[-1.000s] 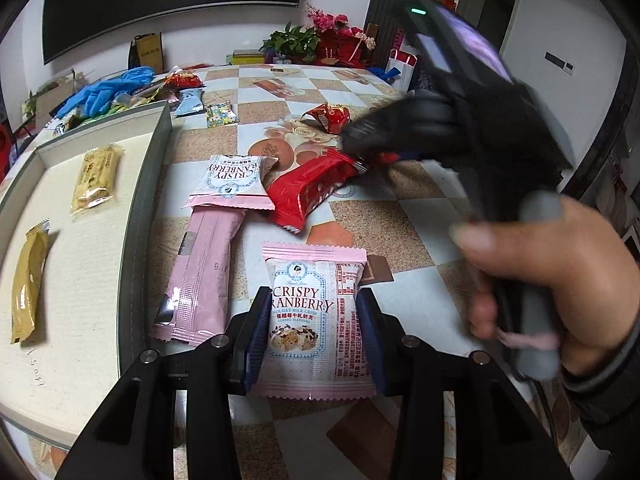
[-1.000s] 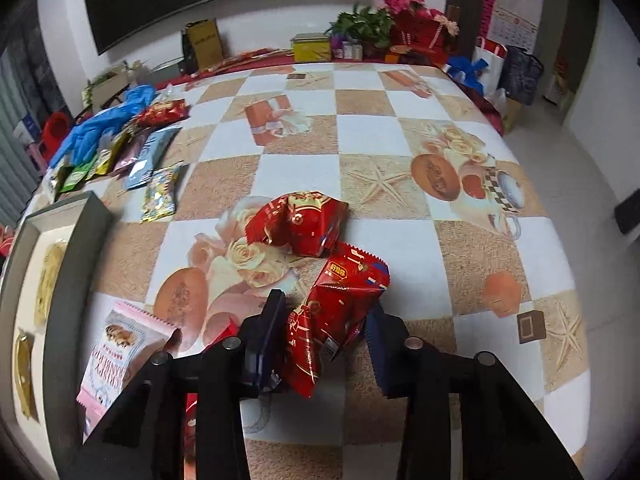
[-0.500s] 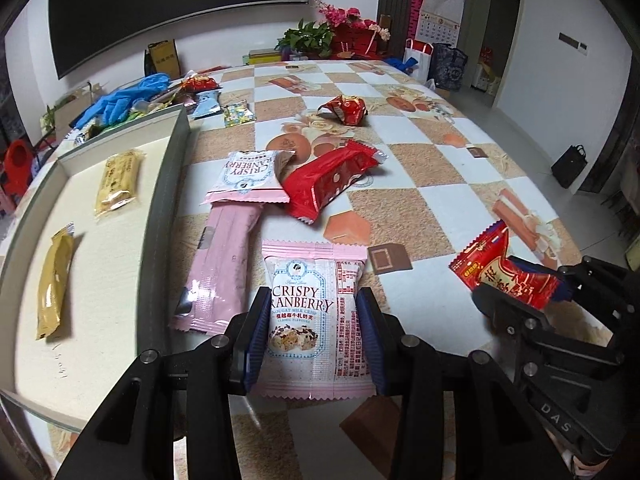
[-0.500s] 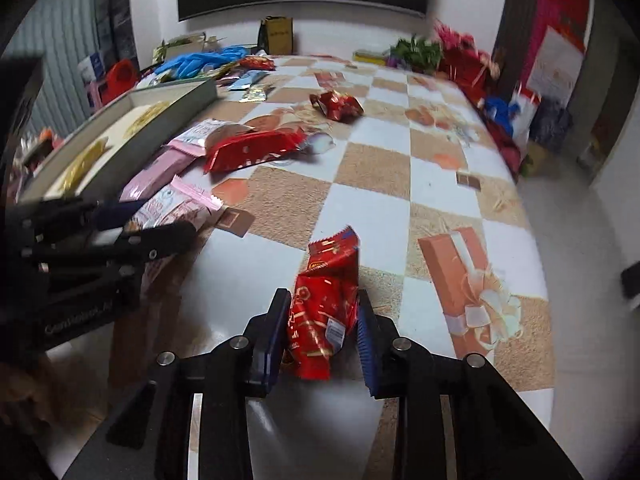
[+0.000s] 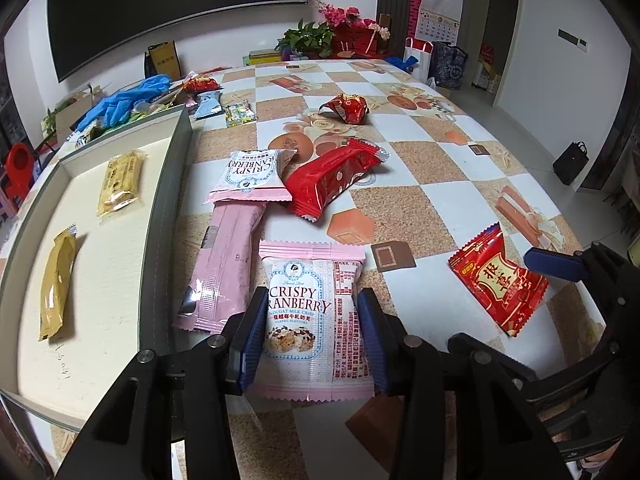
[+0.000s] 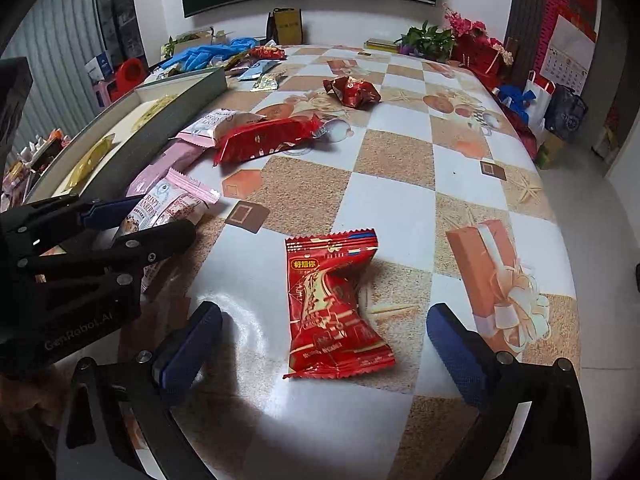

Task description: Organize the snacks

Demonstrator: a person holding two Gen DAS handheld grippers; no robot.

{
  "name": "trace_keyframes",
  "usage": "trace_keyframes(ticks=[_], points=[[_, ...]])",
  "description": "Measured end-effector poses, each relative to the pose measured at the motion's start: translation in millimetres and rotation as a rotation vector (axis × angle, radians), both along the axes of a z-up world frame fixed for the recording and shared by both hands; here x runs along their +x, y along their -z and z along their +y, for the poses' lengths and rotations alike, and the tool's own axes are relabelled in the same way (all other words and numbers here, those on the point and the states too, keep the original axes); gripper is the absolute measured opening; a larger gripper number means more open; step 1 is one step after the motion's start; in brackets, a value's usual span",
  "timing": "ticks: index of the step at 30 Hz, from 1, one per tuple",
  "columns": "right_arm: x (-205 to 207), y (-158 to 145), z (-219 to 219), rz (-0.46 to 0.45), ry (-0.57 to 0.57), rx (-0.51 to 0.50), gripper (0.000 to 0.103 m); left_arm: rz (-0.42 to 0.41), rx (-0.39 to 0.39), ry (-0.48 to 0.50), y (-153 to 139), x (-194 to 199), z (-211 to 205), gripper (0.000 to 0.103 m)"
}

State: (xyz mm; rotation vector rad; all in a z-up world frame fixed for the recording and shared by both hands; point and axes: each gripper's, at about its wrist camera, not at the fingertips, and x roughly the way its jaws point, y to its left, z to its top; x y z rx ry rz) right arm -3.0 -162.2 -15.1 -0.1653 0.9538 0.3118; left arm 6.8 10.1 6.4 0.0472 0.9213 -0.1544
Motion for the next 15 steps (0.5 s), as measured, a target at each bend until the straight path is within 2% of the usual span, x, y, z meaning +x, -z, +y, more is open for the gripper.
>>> trace_keyframes(ticks=[15], points=[[-0.2,0.5,-0.2,0.000,0.003,-0.005,0.103,0.001,0.000,0.000,-0.1,0.1,-0.4,0.050]])
